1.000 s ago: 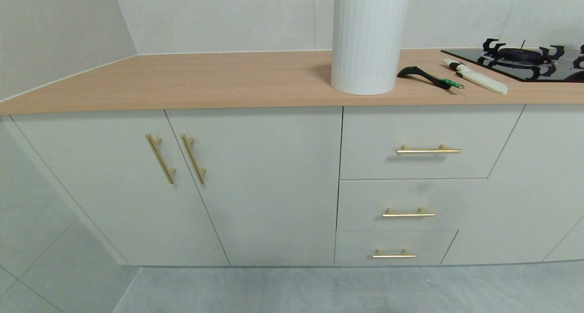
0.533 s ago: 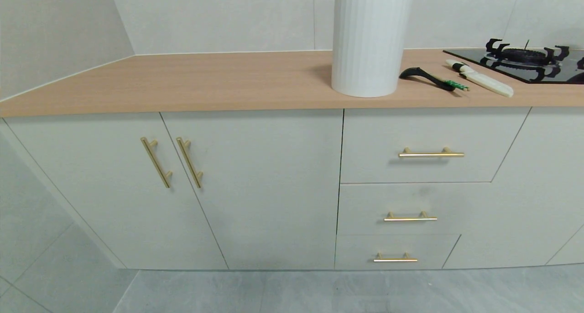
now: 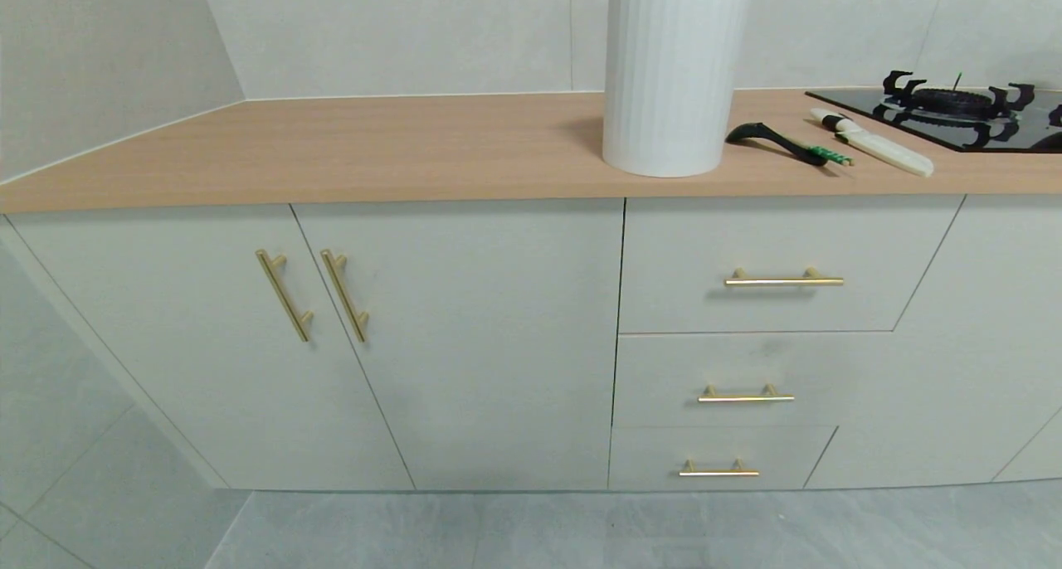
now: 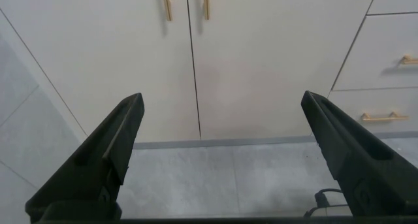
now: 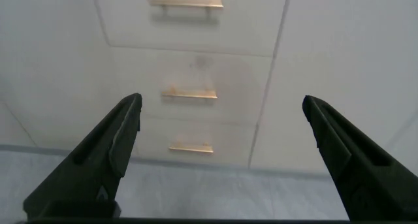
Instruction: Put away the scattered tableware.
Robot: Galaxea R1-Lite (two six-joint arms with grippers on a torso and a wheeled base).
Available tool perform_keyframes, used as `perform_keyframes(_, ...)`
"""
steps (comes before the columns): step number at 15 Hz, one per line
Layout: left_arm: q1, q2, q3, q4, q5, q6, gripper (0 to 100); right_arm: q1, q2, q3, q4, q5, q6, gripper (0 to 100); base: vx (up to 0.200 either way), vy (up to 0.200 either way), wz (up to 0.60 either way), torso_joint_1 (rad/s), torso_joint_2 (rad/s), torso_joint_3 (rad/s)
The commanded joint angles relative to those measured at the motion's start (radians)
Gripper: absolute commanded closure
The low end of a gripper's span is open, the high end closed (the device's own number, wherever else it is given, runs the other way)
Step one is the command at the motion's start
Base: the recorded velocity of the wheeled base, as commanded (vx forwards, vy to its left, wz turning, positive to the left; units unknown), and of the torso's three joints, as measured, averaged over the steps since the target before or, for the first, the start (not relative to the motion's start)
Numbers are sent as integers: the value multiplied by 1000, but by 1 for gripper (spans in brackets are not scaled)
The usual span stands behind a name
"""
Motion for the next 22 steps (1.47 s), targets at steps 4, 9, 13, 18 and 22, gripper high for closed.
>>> perform_keyframes(4, 0, 1, 0, 0, 0, 0, 0, 5, 145, -27, 74, 102, -5, 0, 0, 0, 0, 0, 0, 0)
perform_keyframes(9, 0, 1, 0, 0, 0, 0, 0, 100, 605, -132, 65, 135, -8, 0, 0, 0, 0, 0, 0, 0)
perform_keyframes(13, 0, 1, 0, 0, 0, 0, 0, 189, 1042, -301, -18, 125, -8, 0, 0, 0, 0, 0, 0, 0)
perform_keyframes(18, 0, 1, 0, 0, 0, 0, 0, 191, 1429, -401, -257, 108, -11, 0, 0, 0, 0, 0, 0, 0)
perform_keyframes(22, 0, 1, 0, 0, 0, 0, 0, 192, 1662, -487, -392, 59, -13, 0, 0, 0, 0, 0, 0, 0)
